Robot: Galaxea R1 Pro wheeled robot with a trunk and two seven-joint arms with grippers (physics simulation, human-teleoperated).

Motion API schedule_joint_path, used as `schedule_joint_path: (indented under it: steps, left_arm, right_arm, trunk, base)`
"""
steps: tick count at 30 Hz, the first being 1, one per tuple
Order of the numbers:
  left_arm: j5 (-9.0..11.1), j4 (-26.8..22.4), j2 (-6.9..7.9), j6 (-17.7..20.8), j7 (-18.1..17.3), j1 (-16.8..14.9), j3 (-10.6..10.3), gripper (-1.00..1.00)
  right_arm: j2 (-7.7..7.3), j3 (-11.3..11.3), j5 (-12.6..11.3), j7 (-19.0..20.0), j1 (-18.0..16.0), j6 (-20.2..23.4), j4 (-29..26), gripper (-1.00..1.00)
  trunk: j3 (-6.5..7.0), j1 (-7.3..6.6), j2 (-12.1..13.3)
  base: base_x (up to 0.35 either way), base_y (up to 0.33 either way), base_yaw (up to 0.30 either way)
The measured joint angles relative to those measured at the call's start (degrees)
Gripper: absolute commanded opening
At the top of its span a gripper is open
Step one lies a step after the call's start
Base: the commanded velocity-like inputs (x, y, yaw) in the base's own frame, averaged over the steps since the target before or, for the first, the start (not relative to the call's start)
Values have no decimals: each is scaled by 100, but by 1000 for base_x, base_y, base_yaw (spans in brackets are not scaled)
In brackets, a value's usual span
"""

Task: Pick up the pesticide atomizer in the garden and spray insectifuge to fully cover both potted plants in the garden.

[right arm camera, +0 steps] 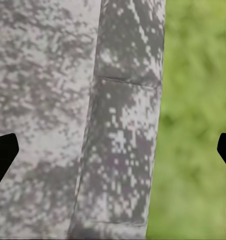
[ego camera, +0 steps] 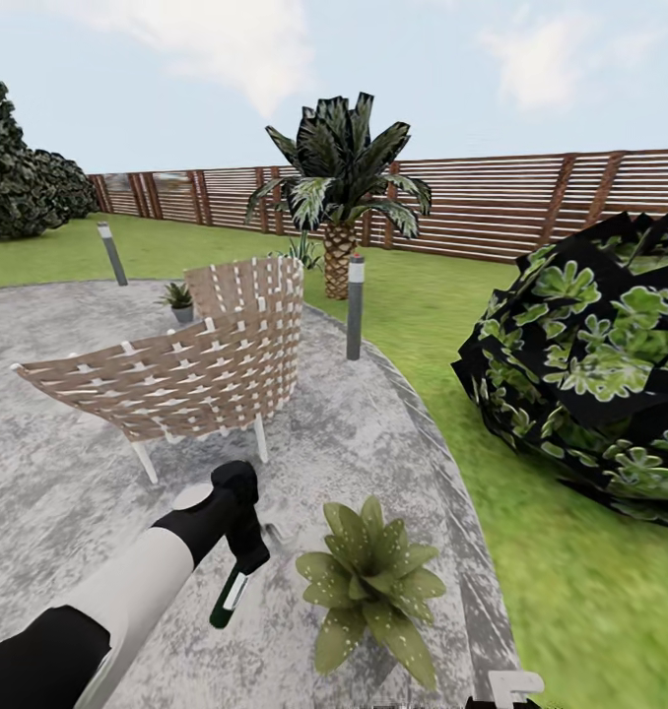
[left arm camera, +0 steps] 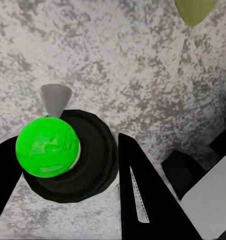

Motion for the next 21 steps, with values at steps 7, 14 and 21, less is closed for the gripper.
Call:
schedule_joint_path:
  steps: [7,14,21]
  left_arm:
    - [2,0,-4,2,62,20,14,-100]
    - [15,0,-9,1,62,39,19,-100]
    - [72,6,-38,1,69,54,10,-100]
  right_arm:
    - [0,0,0,-1,-2,0,1,100]
    - [0,0,0,1,0,0,1,100]
    - [6,0,0,0,0,0,5,100]
  trunk:
    - [0,-1,0]
    - [0,0,0]
    - [0,0,0]
  base:
    - [-174,-226,265]
    - [-224,-207,265]
    - [-227,-202,245]
